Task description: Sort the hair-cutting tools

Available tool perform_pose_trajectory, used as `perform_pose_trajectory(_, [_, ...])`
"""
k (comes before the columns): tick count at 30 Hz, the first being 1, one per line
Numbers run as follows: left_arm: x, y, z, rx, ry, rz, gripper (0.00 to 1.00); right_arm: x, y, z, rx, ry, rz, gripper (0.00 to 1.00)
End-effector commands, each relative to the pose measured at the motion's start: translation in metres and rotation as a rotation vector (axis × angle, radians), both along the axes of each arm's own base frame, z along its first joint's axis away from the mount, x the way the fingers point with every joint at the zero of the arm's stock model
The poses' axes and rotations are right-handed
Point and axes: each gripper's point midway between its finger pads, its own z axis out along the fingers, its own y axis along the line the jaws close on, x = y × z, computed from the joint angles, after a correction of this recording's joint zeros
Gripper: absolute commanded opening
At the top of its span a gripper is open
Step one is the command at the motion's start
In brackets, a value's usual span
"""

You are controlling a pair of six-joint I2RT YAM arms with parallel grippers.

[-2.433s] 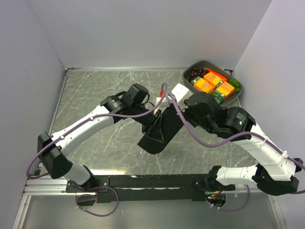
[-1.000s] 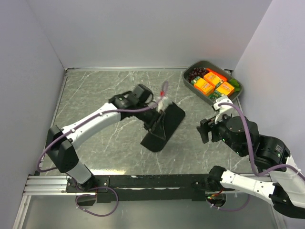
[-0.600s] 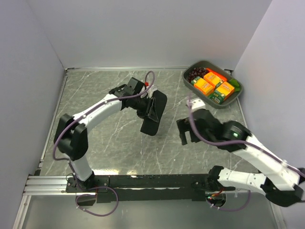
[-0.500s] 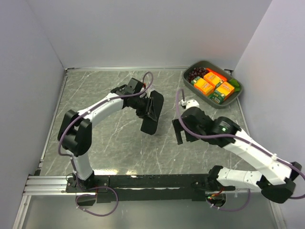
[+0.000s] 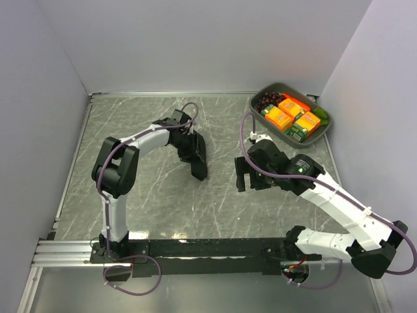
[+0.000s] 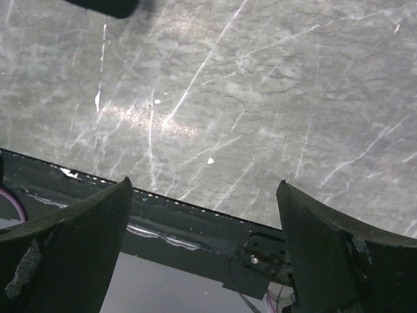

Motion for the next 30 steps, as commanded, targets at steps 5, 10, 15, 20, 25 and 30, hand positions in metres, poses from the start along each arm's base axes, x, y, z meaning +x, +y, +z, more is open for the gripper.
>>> perform_pose_trajectory(5, [0.035, 0.005, 0.043, 0.006, -0.142, 0.045, 0.77, 0.011, 0.004, -0.003, -0.002, 0.004, -0.036, 1.0])
perform_pose_trajectory(10, [0.039, 0.027, 0.076, 0.098, -0.213, 0.097, 0.99, 0.025, 0.002, -0.003, -0.019, -0.002, -0.057, 1.0])
perform_pose_trajectory(15, [0.039, 0.075, 0.124, 0.271, -0.338, 0.234, 0.99, 0.046, 0.003, 0.006, -0.003, -0.024, -0.088, 1.0])
perform_pose_trajectory(20, [0.022, 0.118, 0.16, 0.361, -0.457, 0.363, 0.99, 0.075, -0.008, 0.026, -0.016, -0.1, -0.146, 1.0])
perform_pose_trajectory(25, [0.005, 0.133, 0.188, 0.279, -0.571, 0.454, 0.99, 0.103, -0.016, 0.048, -0.038, -0.189, -0.187, 1.0])
perform_pose_trajectory(30, [0.001, 0.131, 0.211, 0.182, -0.69, 0.455, 0.99, 0.12, -0.017, 0.055, -0.08, -0.183, -0.217, 1.0])
